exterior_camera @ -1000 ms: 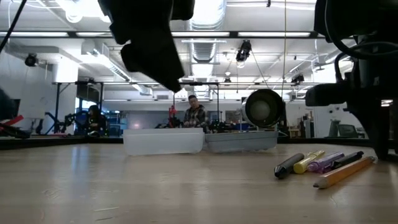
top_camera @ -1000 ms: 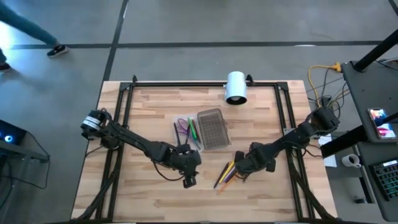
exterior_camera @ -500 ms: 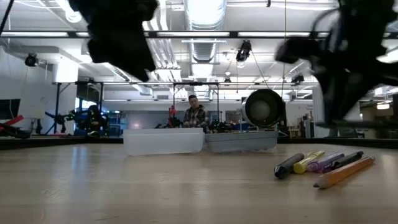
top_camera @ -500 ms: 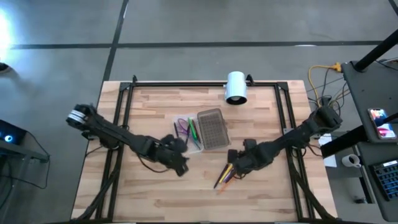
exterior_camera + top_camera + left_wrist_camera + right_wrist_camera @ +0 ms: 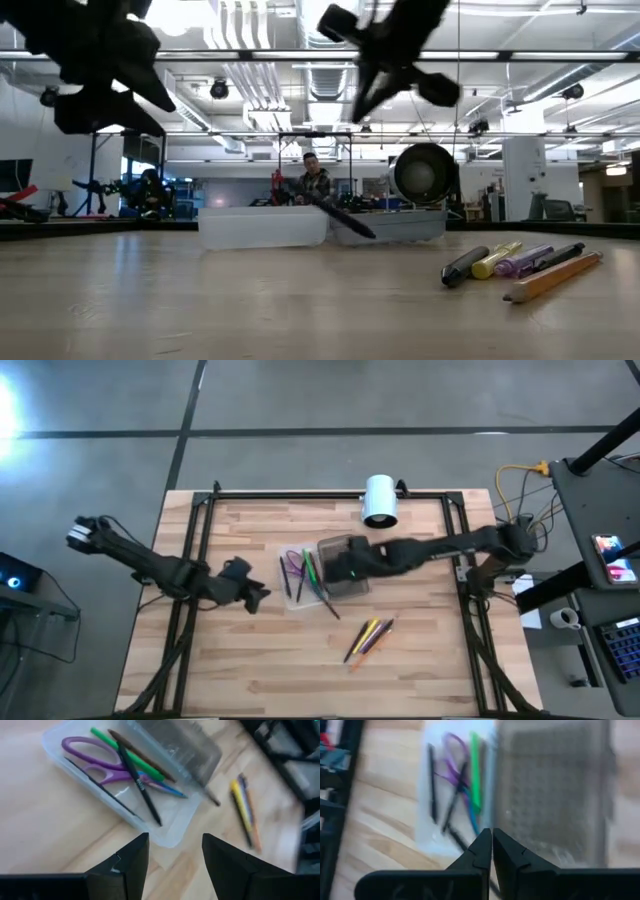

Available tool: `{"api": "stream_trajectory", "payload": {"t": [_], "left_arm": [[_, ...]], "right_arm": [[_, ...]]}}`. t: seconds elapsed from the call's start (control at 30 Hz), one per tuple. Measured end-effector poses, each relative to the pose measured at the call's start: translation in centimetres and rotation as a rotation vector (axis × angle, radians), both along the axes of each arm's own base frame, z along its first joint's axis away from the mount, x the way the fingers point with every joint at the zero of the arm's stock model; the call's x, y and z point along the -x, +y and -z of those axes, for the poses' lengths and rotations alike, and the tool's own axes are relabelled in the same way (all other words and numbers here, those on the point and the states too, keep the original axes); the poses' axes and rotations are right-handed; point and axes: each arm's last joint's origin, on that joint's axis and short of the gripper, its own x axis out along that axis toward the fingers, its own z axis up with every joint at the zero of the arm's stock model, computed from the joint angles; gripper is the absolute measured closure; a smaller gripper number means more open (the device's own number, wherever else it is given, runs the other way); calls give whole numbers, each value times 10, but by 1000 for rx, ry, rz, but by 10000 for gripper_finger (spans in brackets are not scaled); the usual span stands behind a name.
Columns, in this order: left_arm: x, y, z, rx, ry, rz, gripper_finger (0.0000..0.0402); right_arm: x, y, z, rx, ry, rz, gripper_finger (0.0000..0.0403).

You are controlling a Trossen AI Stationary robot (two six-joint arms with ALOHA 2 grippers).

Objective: Pick & place school supplies into a supply box
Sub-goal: Put the black pen into the black supply box

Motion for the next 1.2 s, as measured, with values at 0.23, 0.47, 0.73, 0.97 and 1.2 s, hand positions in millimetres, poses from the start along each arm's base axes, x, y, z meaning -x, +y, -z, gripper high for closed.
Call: {"api": "stream_trajectory", "payload": {"t": [0.23, 0.47, 0.73, 0.97, 1.2], "left_arm": [[19, 7, 4, 53, -128, -5, 233], [24, 9, 15, 42, -108, 2, 233], [24, 9, 21, 28, -73, 5, 233], [24, 9, 22, 25, -65, 5, 233], [24, 9, 22, 33, -67, 0, 233]], "right_arm": [[-37, -33, 11, 10, 38, -69, 393], [-59, -16, 24, 55, 122, -248, 385], [-63, 82, 22, 185, 251, -915, 325], [-86, 133, 71, 253, 347, -1295, 245], [-118, 136, 87, 323, 350, -1377, 221]]}}
